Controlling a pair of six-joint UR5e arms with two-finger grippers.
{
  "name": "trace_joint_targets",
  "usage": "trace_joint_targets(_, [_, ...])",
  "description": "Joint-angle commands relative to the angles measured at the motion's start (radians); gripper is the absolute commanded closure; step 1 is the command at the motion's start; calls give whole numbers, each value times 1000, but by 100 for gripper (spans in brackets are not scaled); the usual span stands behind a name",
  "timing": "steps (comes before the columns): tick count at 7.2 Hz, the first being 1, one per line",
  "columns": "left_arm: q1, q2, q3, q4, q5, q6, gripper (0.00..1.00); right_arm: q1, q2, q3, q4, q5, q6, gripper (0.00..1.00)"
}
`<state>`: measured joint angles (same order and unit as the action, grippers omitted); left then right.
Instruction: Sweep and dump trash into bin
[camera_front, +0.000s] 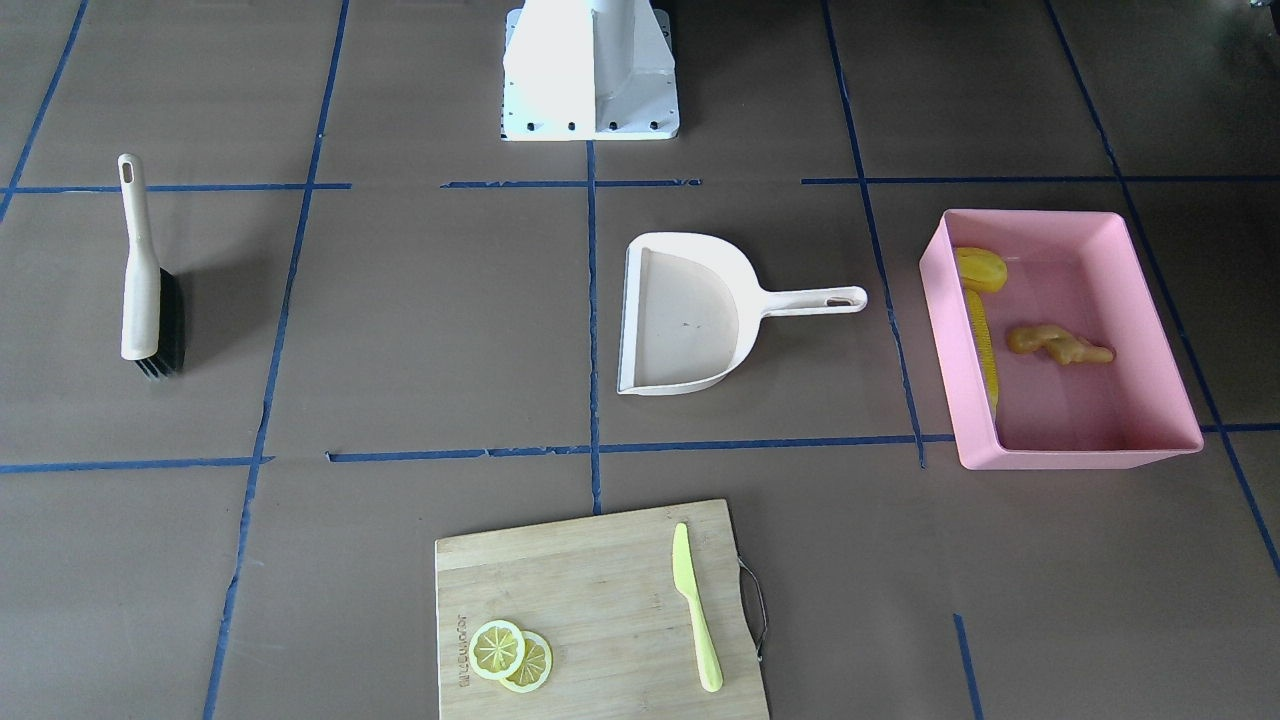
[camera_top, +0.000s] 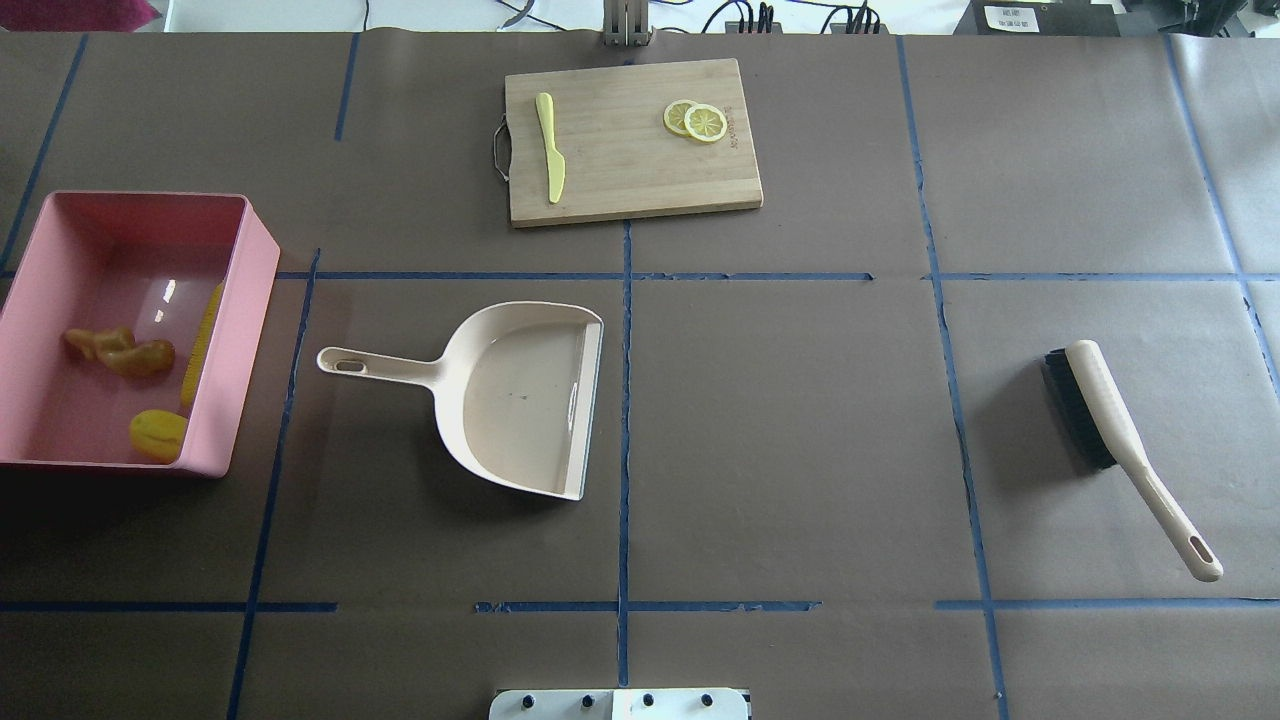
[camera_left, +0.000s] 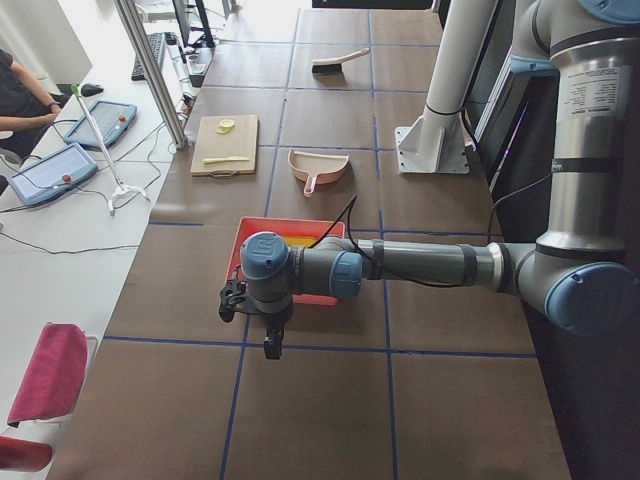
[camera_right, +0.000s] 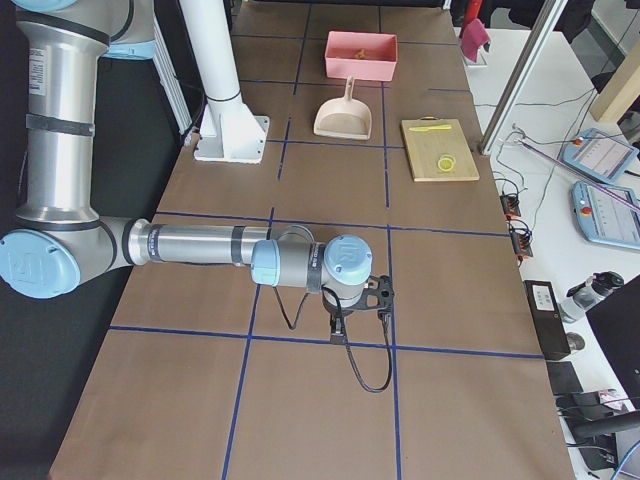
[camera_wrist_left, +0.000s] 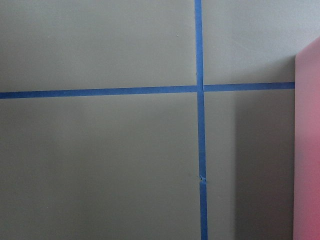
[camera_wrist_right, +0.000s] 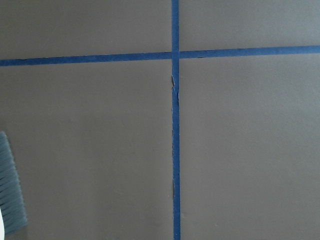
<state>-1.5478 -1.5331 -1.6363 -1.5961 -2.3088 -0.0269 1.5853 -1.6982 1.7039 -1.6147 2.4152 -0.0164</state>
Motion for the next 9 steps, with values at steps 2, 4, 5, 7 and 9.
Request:
trace_joint_targets(2, [0,1,10,-1,0,1,0,30,0,-6,1,-31,-23,0])
trace_joint_targets(4, [0,-1,15,1,0,1,0,32,3,-4,1,-30,-14,0])
trace_joint_targets(5, [0,-1,15,1,0,1,0,33,3,-4,1,-30,-8,0])
trace_joint_targets(7, [0,-1,15,-1,-1,4,0,35,3,-3,1,-30,-7,0])
trace_joint_targets(9, [0,-1,13,-1,-1,7,0,35,3,-3,1,-30,-5,0])
